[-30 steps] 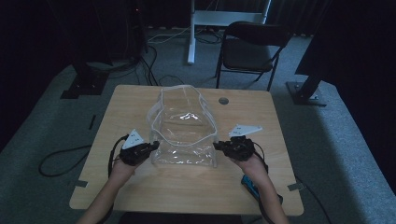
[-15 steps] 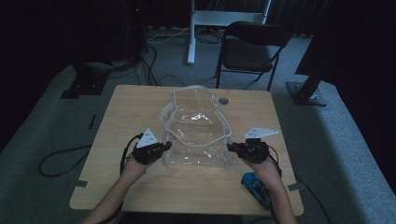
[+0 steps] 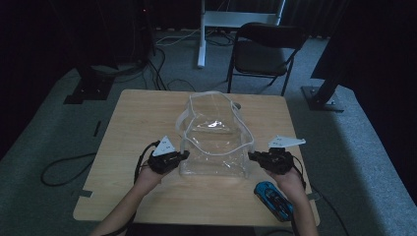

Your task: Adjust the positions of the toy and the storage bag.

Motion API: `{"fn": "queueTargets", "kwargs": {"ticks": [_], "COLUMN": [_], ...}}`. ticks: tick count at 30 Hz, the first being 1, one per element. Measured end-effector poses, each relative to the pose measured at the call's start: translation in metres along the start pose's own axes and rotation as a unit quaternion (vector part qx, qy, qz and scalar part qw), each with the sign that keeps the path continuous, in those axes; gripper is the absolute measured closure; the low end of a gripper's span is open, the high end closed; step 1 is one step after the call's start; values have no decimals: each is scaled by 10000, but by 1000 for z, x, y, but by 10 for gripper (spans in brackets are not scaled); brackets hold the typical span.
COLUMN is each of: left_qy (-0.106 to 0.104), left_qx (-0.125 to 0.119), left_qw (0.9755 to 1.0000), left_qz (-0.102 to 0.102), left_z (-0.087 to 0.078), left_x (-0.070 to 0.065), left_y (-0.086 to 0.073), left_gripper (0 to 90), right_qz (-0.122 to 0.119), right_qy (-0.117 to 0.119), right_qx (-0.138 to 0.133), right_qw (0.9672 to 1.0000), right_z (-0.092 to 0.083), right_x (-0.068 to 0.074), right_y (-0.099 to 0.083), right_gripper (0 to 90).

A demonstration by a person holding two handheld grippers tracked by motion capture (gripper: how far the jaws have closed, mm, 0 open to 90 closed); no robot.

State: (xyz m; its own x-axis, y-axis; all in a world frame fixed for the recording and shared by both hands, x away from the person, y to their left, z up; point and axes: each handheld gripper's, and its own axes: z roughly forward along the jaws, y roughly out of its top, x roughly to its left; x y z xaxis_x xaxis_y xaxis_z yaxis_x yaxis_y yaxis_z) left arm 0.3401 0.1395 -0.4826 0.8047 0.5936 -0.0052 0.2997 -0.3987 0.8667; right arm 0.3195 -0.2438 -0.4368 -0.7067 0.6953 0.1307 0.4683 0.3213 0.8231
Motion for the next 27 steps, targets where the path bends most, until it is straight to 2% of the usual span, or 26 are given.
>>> {"fn": "queueTargets", "kwargs": {"ticks": [15, 27], "left_qy": [-323, -437], "left_qx": [3, 14], "left_qw": [9994, 9989], "left_qz": [112, 185], "left_z": [24, 36], "left_x": [-21, -29], "left_y": [12, 18], "left_gripper": [872, 871], "right_qz": [263, 339], "right_qy": [-210, -315], "right_qx": [-70, -109], "right_qw": [9994, 9989], "right_z": [-26, -41], "right_x": [-19, -26], "right_y": [-17, -26], "right_gripper": [851, 850]}}
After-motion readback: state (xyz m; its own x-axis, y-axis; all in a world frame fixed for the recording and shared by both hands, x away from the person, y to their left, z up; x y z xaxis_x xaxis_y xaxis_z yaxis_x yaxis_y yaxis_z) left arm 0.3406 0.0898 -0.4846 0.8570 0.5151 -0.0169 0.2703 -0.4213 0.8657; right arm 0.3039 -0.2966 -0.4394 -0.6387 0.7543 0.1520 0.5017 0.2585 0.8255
